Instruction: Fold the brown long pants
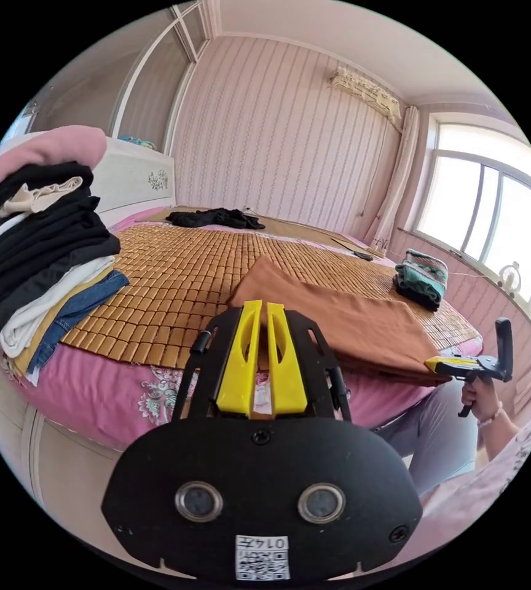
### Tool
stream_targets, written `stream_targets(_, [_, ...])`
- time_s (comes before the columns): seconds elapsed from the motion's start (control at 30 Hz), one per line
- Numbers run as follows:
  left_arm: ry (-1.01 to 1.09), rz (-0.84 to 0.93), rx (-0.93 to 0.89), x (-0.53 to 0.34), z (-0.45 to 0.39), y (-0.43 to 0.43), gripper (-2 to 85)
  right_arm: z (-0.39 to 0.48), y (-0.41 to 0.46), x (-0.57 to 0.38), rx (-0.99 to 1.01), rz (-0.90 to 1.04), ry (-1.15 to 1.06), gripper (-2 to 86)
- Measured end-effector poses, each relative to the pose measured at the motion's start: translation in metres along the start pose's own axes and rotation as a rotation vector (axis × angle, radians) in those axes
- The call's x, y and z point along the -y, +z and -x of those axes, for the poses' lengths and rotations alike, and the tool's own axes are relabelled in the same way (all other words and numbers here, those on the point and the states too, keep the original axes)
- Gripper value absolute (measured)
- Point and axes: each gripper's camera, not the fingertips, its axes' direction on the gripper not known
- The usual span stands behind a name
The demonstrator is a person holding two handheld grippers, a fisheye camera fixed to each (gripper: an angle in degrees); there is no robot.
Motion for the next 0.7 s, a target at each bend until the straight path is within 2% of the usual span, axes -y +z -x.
stream_targets(0.1, [0.030,0.063,-0.150,-0.015,-0.047,0.020,-0.8,-0.013,0.015,-0.007,0.035,-0.008,0.059,0.3])
stream_targets(0.2, [0.082,0.182,-0.273,-0.031,-0.105,0.055,-0.9,0.003,0.029,-0.002,-0.039,-0.051,0.027,0.0])
stream_targets(0.3, [0.187,0.127,-0.315,-0.030,-0.157,0.055,-1.0,0.025,0.035,0.011,-0.139,-0.037,-0.028,-0.1])
stream_targets(0.37, [0.307,0.092,-0.265,-0.029,-0.185,0.056,-1.0,0.043,0.037,0.029,-0.197,-0.006,-0.090,-0.2])
stream_targets(0.47, [0.479,0.220,-0.105,-0.041,-0.216,0.087,-1.0,0.069,0.041,0.062,-0.175,-0.060,-0.236,-0.2])
stream_targets(0.6, [0.492,0.232,-0.131,-0.045,-0.221,0.095,-0.9,0.094,0.072,0.133,-0.172,-0.024,-0.395,-0.3])
stream_targets(0.7, [0.539,0.234,-0.131,-0.045,-0.230,0.099,-1.0,0.115,0.113,0.205,-0.299,0.096,-0.551,-0.3])
